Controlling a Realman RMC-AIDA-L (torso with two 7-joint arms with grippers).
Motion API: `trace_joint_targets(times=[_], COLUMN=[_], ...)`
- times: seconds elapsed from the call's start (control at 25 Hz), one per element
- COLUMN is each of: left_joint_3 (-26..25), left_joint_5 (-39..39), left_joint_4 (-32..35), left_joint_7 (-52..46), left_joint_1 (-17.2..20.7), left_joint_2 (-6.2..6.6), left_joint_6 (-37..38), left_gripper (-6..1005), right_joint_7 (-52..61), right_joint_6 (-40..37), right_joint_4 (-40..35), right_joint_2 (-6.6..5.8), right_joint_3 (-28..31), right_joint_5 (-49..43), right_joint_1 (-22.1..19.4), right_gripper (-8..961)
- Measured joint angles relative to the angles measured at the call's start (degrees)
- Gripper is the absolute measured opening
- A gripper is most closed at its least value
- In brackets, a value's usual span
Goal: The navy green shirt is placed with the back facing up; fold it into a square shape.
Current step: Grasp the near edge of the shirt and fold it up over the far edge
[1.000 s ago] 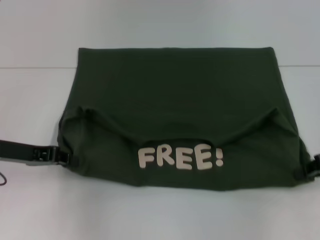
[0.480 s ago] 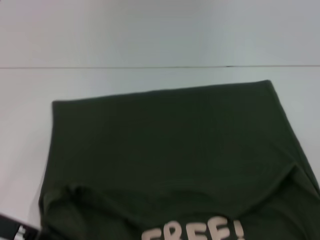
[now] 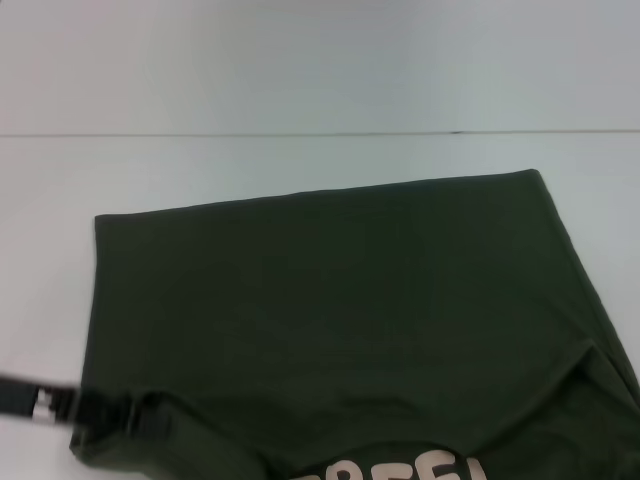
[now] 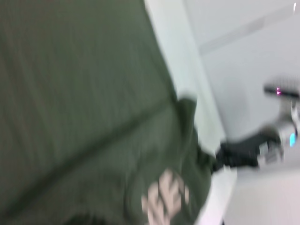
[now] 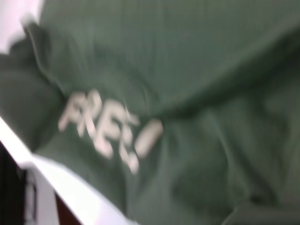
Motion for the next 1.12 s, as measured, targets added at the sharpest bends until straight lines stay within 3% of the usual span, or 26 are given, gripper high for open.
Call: trace_joint_targets(times=[0.04, 0.08, 0.2, 0.24, 0.36, 0.48, 0.56, 0.84, 1.12], left_joint_3=[-6.5, -8.8, -10.2, -18.2, -20.8, -22.1, -22.2, -22.3, -21.5], left_joint_5=[0.0, 0.0, 0.0, -0.7, -2.2, -7.3, -9.9, -17.2, -19.0], left_joint_4=[-0.1, -0.1, -0.1, -0.2, -0.5, -2.9, -4.0, -4.8, -4.9], left_joint_7=[-0.8, -1.5, -1.9, -4.2, -4.3, -3.9, -2.6, 2.7, 7.1], left_joint_1=[-1.4, -1.9, -2.2, -4.1, -4.7, -4.7, -4.4, -3.2, -3.6], left_joint_2=[0.21, 0.24, 0.27, 0.07, -0.16, -0.49, -1.17, -5.33, -8.50], left_joint_6=[-1.5, -2.1, -2.6, -7.0, -10.0, -18.1, -22.7, -33.7, -40.8], left_gripper=[16, 16, 16, 16, 16, 17, 17, 17, 17], right_joint_7=[0.4, 1.9, 4.4, 5.4, 7.8, 7.0, 4.2, -4.6, -17.3], right_joint_6=[-0.3, -0.6, -0.2, 0.2, 3.5, 9.5, 14.9, 33.0, 46.4], right_joint_4=[0.0, 0.3, 1.7, 2.5, 4.6, 7.2, 9.6, 11.5, 13.2], right_joint_2=[-0.29, -1.05, -2.13, -2.66, -3.29, -2.69, -1.57, 5.01, 9.65], right_joint_3=[2.7, 7.7, 12.5, 14.3, 17.3, 17.9, 17.9, 17.6, 17.5], right_joint_5=[0.6, 2.9, 7.2, 9.4, 16.1, 22.2, 27.3, 34.8, 39.4], right_joint_1=[0.2, 0.4, 0.5, 0.5, 0.0, 0.0, 0.1, 3.8, 7.4], right_gripper=[69, 71, 76, 78, 84, 89, 93, 105, 118])
